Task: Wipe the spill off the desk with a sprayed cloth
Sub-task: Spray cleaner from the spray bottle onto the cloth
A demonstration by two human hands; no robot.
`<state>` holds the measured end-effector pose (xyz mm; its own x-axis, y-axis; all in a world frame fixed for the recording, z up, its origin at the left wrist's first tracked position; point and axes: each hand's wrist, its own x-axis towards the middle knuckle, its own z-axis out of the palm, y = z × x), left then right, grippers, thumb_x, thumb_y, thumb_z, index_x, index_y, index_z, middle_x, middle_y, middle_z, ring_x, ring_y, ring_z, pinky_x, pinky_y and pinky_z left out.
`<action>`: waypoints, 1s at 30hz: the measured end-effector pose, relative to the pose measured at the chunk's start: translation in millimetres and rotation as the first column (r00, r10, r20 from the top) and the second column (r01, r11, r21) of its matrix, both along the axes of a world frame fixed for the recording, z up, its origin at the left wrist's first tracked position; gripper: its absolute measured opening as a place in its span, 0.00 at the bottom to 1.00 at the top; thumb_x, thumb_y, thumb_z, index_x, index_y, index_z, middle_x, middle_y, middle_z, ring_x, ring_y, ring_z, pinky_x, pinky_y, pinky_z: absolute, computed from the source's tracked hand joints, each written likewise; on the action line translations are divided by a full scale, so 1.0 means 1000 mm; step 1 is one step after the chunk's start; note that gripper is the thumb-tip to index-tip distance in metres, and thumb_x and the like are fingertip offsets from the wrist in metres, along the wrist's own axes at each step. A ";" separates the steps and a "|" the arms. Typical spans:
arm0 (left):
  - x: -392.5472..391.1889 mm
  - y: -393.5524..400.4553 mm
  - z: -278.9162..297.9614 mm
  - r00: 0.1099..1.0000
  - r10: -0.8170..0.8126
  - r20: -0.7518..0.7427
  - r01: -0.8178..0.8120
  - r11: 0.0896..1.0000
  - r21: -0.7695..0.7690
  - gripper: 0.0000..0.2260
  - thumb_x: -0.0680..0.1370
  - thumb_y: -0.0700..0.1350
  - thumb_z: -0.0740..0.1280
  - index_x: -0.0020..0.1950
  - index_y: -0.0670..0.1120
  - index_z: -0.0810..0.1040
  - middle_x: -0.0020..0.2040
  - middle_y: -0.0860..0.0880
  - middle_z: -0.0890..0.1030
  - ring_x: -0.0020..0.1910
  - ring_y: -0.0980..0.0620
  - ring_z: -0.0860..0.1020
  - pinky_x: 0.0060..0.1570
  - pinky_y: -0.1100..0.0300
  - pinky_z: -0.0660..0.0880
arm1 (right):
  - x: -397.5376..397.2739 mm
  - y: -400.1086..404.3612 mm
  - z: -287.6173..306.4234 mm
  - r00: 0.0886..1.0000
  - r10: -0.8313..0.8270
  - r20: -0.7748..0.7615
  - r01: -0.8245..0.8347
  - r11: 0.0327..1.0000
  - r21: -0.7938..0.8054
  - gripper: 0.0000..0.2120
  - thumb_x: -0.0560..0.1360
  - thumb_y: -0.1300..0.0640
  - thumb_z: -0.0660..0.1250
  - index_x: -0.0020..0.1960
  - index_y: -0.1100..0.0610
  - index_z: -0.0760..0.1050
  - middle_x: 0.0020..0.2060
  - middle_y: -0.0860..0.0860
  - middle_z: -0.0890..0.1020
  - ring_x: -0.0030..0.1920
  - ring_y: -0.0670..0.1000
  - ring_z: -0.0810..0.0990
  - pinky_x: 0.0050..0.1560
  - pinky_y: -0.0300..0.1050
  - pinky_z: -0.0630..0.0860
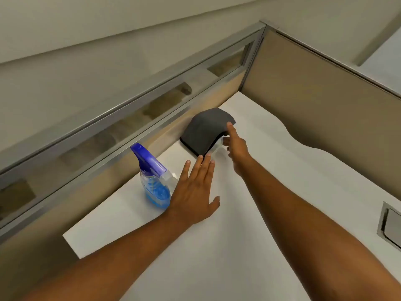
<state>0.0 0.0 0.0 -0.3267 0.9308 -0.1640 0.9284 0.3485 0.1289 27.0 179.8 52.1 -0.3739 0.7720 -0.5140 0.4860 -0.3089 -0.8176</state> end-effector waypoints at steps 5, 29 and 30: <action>0.001 0.000 -0.013 1.000 0.005 -0.016 -0.004 0.998 0.064 0.47 0.82 0.72 0.51 0.88 0.46 0.34 0.90 0.44 0.37 0.90 0.40 0.41 0.85 0.41 0.36 | -0.015 0.017 -0.004 0.968 -0.198 -0.153 0.159 0.959 -0.234 0.34 0.82 0.36 0.65 0.80 0.56 0.66 0.78 0.53 0.73 0.78 0.59 0.71 0.79 0.60 0.64; 0.044 -0.019 0.072 0.369 0.043 0.928 -0.742 0.616 0.266 0.15 0.84 0.64 0.57 0.65 0.59 0.72 0.65 0.56 0.76 0.64 0.53 0.79 0.59 0.67 0.74 | 0.139 -0.027 0.128 0.730 -0.169 -0.663 0.072 0.983 -0.171 0.11 0.81 0.46 0.72 0.55 0.51 0.89 0.59 0.54 0.88 0.61 0.55 0.86 0.63 0.55 0.83; 0.048 -0.018 0.080 0.197 -0.041 0.980 -0.756 0.630 0.178 0.15 0.86 0.63 0.57 0.68 0.59 0.74 0.67 0.57 0.78 0.68 0.54 0.79 0.64 0.63 0.74 | 0.152 -0.032 0.128 0.724 -0.190 -0.663 0.066 0.976 -0.208 0.12 0.81 0.46 0.72 0.56 0.52 0.89 0.59 0.54 0.88 0.60 0.54 0.87 0.62 0.53 0.85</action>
<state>47.6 -18.1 79.5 -0.6649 0.7275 -0.1693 -0.1614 0.0813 0.9835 179.1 147.5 179.7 -0.5728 0.7695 -0.2824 -0.2300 -0.4815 -0.8457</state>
